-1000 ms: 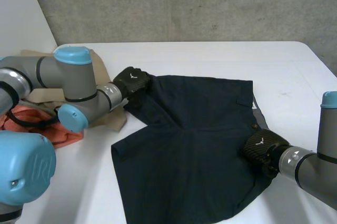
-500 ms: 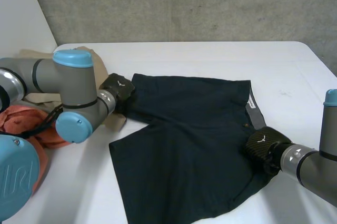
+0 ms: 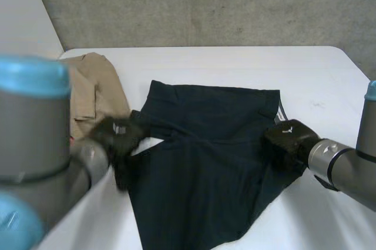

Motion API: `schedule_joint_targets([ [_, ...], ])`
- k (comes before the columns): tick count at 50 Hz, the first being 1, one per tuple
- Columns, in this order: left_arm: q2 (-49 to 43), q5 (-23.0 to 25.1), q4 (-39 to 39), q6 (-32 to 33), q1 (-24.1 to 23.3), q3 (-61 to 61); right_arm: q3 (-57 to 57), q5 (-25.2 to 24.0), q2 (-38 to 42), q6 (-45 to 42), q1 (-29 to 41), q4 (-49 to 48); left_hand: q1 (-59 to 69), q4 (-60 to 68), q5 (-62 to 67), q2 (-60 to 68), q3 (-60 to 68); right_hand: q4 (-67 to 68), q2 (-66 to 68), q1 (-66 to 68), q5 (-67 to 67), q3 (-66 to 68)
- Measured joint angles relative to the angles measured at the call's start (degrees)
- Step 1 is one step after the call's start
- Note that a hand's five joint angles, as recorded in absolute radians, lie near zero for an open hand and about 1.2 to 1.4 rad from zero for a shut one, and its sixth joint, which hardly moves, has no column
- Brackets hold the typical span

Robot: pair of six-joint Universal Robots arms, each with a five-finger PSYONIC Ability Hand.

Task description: Fold the laundry.

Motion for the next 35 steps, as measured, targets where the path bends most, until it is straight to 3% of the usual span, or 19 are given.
schedule_joint_targets([
  [8, 8.1, 0.4, 0.7, -12.8, -7.3, -15.2, -2.0, -0.7, 0.5, 10.3, -1.7, -3.7, 0.0, 0.0, 0.0, 0.0, 0.0, 0.0, 0.0, 0.0, 0.0, 0.0],
  [15, 6.6, -1.0, 2.1, -19.2, -11.3, -17.8, -2.2, -0.5, 0.5, 15.2, -3.0, -6.5, 0.0, 0.0, 0.0, 0.0, 0.0, 0.0, 0.0, 0.0, 0.0, 0.0],
  [29, -4.3, -7.2, 5.8, -18.1, -13.9, -10.9, -0.4, 0.1, 0.5, 17.2, -3.7, -10.6, 2.8, 2.6, 3.1, 2.3, 2.0, 0.0, 0.0, 0.0, 0.0, 0.0],
  [31, -5.5, -7.6, 7.0, -17.7, -14.2, -9.6, -0.3, 0.1, 0.4, 17.2, -3.7, -10.7, 11.5, 10.6, 11.0, 10.3, 10.2, 0.0, 0.0, 0.0, 0.0, 0.0],
  [35, -6.7, -8.2, 8.5, -17.3, -14.6, -8.1, -0.1, 0.1, 0.3, 17.1, -3.7, -10.6, 45.2, 41.4, 41.3, 41.0, 40.8, 0.0, 0.0, 0.0, 0.0, 0.0],
])
